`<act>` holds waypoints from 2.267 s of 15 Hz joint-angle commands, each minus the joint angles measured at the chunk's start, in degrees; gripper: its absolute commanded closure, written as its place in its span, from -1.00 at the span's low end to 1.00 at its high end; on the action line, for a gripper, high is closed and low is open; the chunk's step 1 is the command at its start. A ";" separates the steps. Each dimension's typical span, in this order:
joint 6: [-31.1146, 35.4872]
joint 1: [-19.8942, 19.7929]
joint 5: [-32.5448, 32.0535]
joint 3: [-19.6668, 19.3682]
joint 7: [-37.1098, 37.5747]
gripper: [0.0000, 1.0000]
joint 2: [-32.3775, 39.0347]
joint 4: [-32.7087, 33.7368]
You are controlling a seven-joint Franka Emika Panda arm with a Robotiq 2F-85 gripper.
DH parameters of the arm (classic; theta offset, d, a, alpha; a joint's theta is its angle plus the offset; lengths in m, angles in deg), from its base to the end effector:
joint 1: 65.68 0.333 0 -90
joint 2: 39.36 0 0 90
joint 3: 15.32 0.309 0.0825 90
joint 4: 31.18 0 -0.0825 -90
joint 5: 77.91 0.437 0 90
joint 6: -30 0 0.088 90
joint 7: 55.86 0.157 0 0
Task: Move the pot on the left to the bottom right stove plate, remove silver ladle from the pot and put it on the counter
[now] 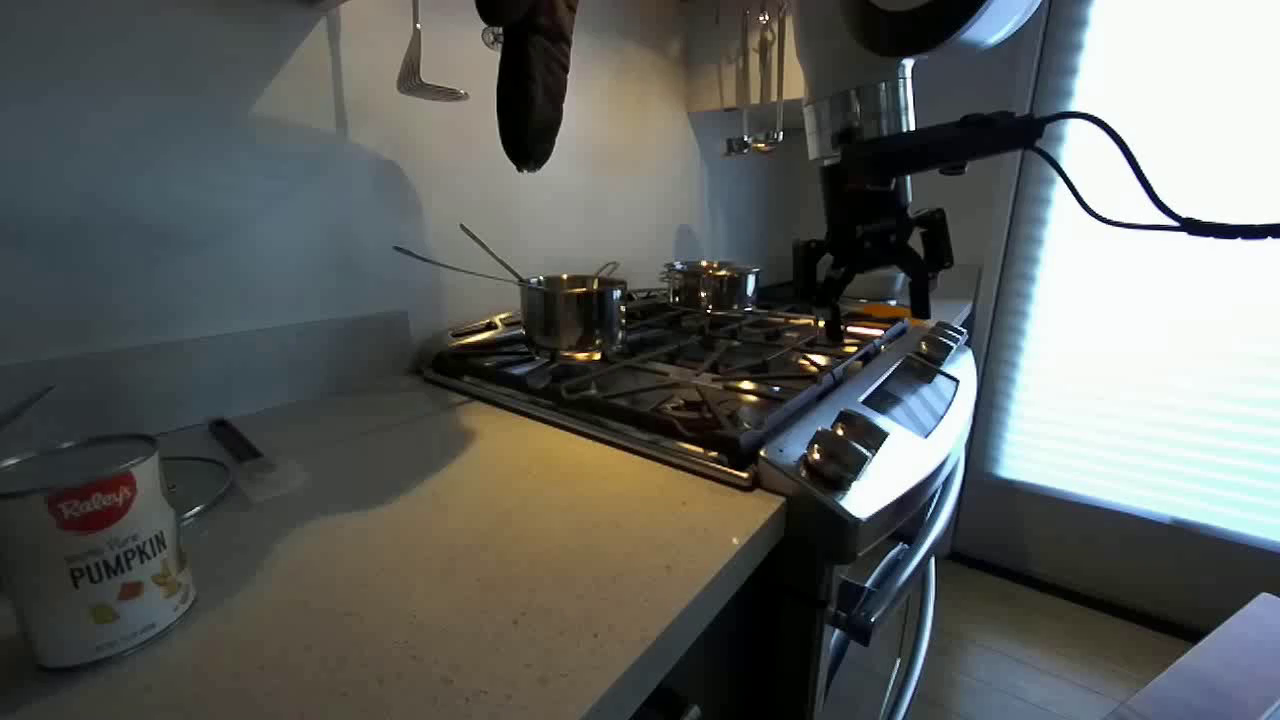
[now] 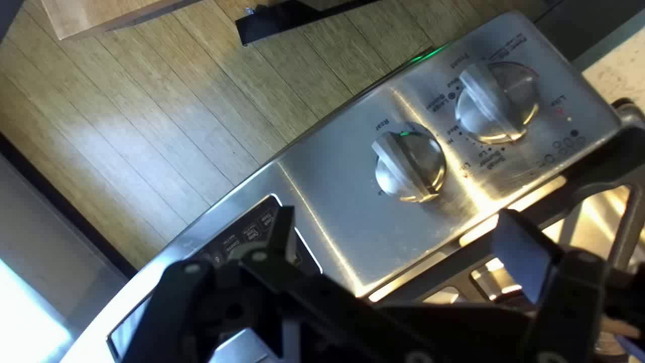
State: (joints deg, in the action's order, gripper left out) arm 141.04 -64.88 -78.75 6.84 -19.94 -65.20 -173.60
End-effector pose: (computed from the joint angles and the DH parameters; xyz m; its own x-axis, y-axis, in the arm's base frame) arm 0.4110 0.1580 0.3477 0.9649 -0.2625 0.0027 -0.2569 -0.9418 0.2167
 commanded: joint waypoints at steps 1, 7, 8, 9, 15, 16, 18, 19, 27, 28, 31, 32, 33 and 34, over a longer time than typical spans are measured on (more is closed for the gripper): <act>-0.09 2.03 -0.89 -1.87 0.77 -1.00 0.37 0.06; -0.09 2.03 -0.89 -1.87 0.77 -1.00 0.37 0.06; -0.09 2.03 -0.89 -1.87 0.77 -1.00 0.37 0.06; -0.09 2.03 -0.89 -1.87 0.77 -1.00 0.37 0.06; 0.56 0.77 -2.13 -3.01 2.53 -1.00 4.94 7.39; 0.29 0.50 -2.42 -3.34 2.91 -1.00 6.79 9.96; 0.85 0.44 -2.71 -3.93 4.00 -1.00 10.27 14.51; 0.93 0.74 -2.44 -4.37 3.98 -1.00 11.88 16.62; 4.18 4.15 -6.15 -6.28 13.77 -1.00 28.31 35.24; 5.24 4.87 -6.41 -6.82 14.85 -1.00 29.92 37.18; 8.80 7.13 -7.40 -8.72 17.47 -1.00 34.11 41.89; 11.98 7.82 -8.56 -9.40 17.77 -1.00 35.13 42.52; 13.58 8.54 -9.28 -10.03 17.77 -1.00 36.10 43.45; 14.35 9.18 -9.67 -10.51 16.88 -1.00 36.93 44.11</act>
State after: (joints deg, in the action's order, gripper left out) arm 152.72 -58.41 -86.41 -1.48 -3.94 -31.61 -132.70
